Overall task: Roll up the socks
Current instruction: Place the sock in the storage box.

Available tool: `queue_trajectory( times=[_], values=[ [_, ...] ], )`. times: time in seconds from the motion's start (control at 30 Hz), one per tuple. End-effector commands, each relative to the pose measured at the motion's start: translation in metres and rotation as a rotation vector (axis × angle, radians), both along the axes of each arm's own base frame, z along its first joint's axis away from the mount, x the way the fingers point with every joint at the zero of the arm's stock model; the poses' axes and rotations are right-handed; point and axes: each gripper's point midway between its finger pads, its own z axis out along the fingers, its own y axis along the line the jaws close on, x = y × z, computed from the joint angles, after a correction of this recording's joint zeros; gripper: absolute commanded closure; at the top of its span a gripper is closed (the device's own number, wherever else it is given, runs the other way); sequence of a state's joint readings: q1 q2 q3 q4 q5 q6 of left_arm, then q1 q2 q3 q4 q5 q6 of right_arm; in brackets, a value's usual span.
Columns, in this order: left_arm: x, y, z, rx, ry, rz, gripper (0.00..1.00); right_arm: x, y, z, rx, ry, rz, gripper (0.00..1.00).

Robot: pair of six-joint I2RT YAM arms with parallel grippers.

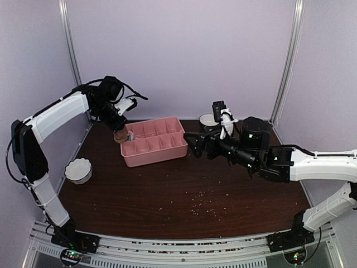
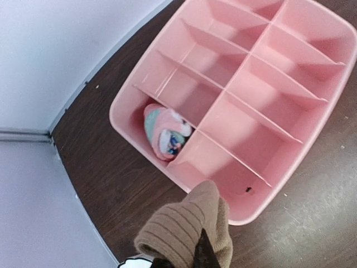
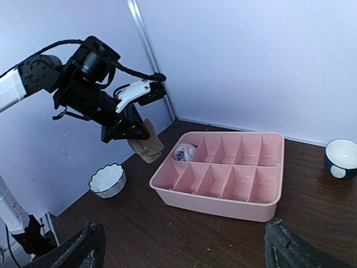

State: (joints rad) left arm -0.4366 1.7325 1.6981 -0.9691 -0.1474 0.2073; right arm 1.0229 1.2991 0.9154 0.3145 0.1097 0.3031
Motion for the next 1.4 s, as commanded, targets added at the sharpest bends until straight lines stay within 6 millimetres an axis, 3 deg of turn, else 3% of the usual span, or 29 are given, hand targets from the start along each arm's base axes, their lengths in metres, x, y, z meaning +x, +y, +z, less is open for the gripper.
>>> queue_trajectory(
  times=[0.0,0.23,0.47,0.83,0.93,1.37],
  values=[
    [0.036,0.016,-0.004,0.033,-0.081,0.223,1.0,0.017,-0.034,0.004,0.073,0.082,-0.166,0.0],
    [0.046,-0.015,-0.036,-0.115,0.021,0.244,1.0,0.014,-0.032,-0.013,0.01,0.083,-0.142,0.0],
    [0.055,-0.028,-0.051,-0.176,0.047,0.262,1.0,0.009,-0.019,-0.031,0.013,0.139,-0.079,0.0],
    [0.041,0.007,-0.083,-0.08,0.03,0.415,1.0,0.009,-0.019,-0.041,-0.02,0.163,-0.084,0.0],
    [0.037,0.009,-0.088,-0.083,0.033,0.435,1.0,0.008,-0.019,-0.04,-0.006,0.168,-0.083,0.0],
    [0.037,-0.012,-0.125,-0.112,0.142,0.35,1.0,0.01,-0.015,-0.037,0.017,0.19,-0.083,0.0]
  ],
)
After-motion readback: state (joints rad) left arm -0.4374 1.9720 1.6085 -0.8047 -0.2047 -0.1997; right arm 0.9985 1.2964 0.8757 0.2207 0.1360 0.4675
